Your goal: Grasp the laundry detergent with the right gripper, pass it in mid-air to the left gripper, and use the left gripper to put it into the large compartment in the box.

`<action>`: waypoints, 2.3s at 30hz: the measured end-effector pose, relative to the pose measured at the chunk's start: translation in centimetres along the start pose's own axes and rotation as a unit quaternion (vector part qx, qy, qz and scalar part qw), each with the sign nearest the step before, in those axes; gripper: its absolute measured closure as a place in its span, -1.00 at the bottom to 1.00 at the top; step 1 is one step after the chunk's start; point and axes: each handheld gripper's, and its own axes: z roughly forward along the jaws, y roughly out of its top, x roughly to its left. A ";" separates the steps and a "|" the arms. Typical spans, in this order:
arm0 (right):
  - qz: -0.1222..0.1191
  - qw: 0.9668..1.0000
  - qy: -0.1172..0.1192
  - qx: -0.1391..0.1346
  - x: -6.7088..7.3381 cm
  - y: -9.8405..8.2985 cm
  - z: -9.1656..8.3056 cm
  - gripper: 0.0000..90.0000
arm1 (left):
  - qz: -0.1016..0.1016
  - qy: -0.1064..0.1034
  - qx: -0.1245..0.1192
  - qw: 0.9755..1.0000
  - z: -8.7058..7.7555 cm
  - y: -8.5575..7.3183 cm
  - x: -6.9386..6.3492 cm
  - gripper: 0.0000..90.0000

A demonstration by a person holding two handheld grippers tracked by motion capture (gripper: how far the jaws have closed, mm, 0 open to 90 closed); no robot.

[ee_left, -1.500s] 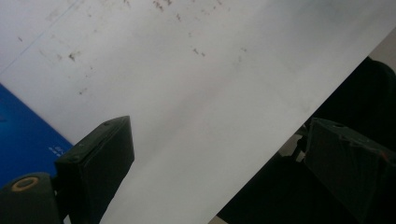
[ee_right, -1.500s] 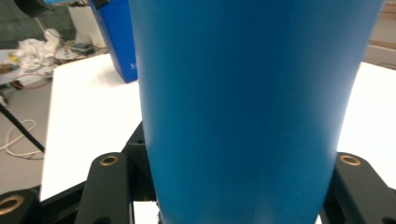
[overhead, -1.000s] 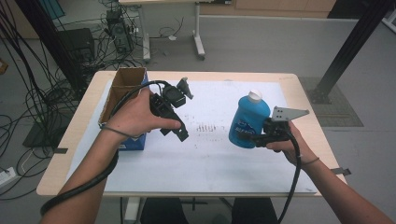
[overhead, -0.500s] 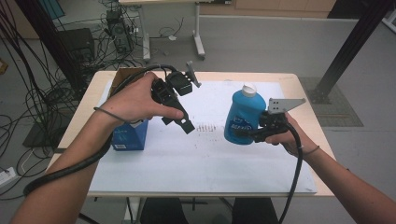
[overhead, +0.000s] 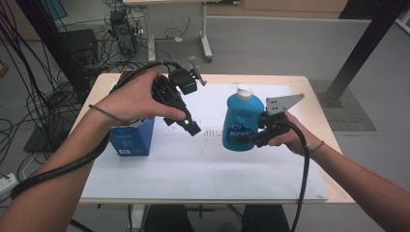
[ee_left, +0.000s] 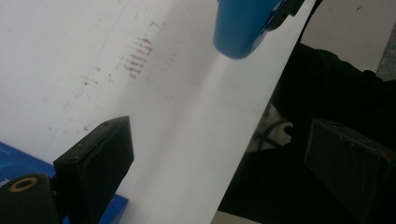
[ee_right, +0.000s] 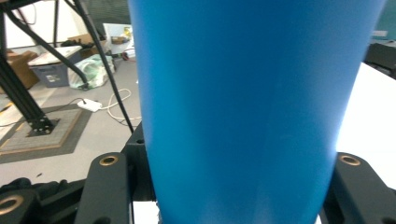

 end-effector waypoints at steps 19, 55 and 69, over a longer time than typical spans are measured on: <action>-0.026 0.998 0.059 0.009 1.7 2.4 3.7 -0.07 | 0.066 -0.025 -0.009 0.997 -0.5 1.8 -1.2 -0.82; -0.038 0.996 0.075 0.015 2.5 2.9 5.3 -0.07 | 0.097 -0.032 -0.008 0.995 -0.8 4.1 -2.5 -0.78; -0.037 0.996 0.076 0.015 2.5 2.8 5.2 -0.07 | 0.094 -0.033 -0.008 0.995 -0.8 3.9 -2.5 -0.78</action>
